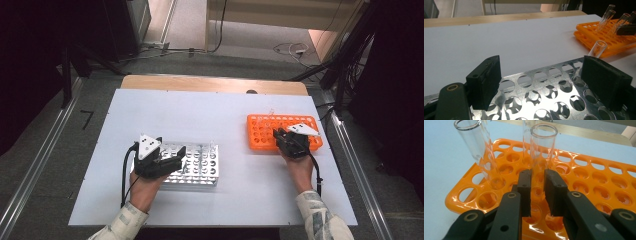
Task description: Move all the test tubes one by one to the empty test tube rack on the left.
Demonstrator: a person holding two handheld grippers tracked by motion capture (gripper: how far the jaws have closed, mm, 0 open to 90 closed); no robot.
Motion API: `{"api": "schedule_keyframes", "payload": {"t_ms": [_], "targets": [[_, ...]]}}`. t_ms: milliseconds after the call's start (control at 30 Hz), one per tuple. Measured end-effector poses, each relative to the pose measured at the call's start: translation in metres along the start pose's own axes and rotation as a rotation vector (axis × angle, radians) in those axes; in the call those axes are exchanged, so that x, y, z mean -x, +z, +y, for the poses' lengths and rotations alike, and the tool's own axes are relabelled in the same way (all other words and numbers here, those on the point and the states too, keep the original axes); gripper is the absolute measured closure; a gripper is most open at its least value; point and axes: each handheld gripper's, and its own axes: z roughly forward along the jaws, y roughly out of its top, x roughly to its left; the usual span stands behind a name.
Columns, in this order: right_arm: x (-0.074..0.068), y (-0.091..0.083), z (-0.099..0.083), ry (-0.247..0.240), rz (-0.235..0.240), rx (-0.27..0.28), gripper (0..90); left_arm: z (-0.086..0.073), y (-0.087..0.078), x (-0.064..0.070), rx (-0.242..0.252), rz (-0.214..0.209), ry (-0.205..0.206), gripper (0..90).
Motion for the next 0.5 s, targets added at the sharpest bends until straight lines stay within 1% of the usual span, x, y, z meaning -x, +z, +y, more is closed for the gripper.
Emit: {"api": "schedule_keyframes", "payload": {"t_ms": [100, 167, 300, 500], "targets": [[0.002, -0.002, 0.001, 0.004, 0.001, 0.014, 72.9, 0.0, 0.0, 0.0, -0.002, 0.0, 0.003, 16.3], [0.003, -0.005, 0.004, 0.016, 0.004, 0.021, 72.9, 0.0, 0.001, 0.0, -0.003, 0.0, 0.004, 16.0], [0.003, -0.013, 0.011, 0.025, 0.012, 0.051, 73.1, 0.0, 0.001, 0.0, -0.006, 0.002, 0.003, 15.5], [0.001, -0.023, 0.017, 0.021, 0.026, 0.076, 73.3, 0.0, 0.001, 0.0, -0.007, 0.002, 0.007, 15.5]]}}
